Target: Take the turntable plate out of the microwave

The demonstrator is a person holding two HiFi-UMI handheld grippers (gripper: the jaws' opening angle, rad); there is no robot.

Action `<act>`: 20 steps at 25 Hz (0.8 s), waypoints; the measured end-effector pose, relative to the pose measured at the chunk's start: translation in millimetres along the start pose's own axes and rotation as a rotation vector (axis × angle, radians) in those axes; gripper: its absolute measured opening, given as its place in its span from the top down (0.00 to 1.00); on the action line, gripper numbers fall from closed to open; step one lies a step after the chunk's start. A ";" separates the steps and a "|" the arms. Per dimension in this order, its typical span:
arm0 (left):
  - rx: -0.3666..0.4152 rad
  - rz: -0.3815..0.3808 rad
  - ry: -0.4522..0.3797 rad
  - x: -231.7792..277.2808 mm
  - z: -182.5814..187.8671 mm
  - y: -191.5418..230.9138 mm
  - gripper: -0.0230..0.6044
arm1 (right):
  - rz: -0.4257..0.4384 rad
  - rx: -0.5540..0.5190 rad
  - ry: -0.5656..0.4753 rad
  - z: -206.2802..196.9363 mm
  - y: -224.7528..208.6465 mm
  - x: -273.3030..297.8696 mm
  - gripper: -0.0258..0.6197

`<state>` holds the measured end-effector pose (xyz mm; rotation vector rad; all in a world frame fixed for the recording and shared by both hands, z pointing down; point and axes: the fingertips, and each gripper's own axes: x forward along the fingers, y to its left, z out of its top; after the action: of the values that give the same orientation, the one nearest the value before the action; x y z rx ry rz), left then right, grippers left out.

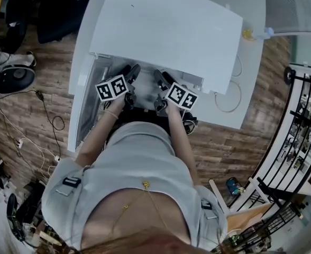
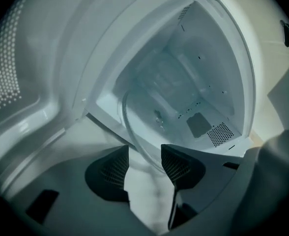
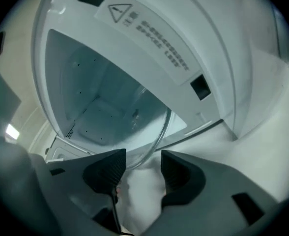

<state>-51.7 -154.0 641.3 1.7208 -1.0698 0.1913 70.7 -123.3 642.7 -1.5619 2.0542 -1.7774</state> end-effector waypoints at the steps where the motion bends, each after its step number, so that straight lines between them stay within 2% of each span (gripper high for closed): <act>1: -0.008 -0.003 0.000 2.6 0.9 -0.3 0.63 | 0.011 0.029 -0.002 0.9 -0.4 1.9 0.61; 7: -0.112 -0.050 -0.016 16.4 5.8 -5.5 0.63 | 0.037 0.108 -0.015 8.6 -2.0 11.6 0.62; 10: -0.160 -0.077 -0.021 18.3 3.2 -5.0 0.66 | 0.048 0.162 -0.035 10.0 -5.8 14.6 0.74; 11: -0.173 -0.083 -0.021 18.0 1.6 -3.6 0.70 | 0.043 0.166 -0.043 10.0 -7.9 14.4 0.80; 12: -0.184 -0.088 -0.021 17.6 0.4 -1.9 0.74 | 0.042 0.167 -0.050 9.7 -9.3 14.2 0.80; 20: -0.222 -0.117 -0.007 8.3 -12.1 -1.8 0.77 | 0.058 0.185 -0.045 1.4 -11.2 4.9 0.82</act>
<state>-41.2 -148.5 650.2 1.5782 -0.9549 -0.0079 76.3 -126.0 653.3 -1.4636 1.8362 -1.8336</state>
